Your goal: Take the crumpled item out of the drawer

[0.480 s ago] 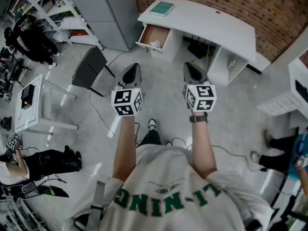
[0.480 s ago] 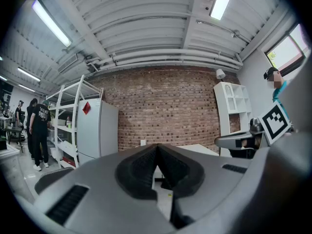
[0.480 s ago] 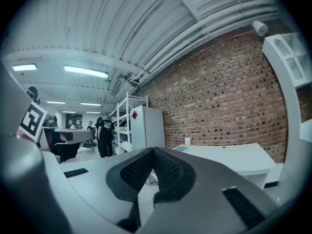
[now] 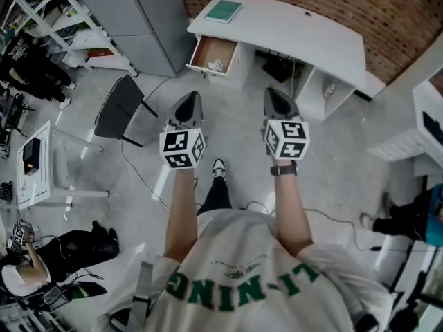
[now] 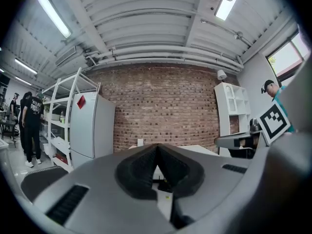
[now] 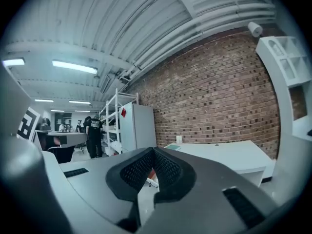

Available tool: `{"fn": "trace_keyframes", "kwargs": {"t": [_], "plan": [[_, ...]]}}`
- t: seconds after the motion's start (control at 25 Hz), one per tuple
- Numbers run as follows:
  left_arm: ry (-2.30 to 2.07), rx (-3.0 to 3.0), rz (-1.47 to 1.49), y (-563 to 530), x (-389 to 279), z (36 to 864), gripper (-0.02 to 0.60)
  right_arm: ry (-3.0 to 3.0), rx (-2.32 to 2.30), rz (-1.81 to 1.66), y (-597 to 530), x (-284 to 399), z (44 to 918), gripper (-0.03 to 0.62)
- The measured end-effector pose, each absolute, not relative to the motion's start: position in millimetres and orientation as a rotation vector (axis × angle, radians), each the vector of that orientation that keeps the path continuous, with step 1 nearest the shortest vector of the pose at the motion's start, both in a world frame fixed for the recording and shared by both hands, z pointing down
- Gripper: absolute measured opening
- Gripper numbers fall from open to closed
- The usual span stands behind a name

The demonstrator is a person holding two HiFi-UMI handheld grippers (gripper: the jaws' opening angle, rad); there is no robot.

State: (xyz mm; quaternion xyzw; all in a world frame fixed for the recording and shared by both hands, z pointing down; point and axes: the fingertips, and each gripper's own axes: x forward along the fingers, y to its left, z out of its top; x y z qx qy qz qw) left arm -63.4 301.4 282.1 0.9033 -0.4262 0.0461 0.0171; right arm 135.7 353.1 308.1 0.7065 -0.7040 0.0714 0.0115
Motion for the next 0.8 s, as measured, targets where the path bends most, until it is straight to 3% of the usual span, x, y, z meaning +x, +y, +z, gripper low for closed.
{"fn": "trace_keyframes", "kwargs": {"t": [0.8], "plan": [[-1.221, 2.794, 0.081, 58, -54, 284, -0.009, -2.173, 2.138, 0.295, 134, 119, 309, 0.005]]}}
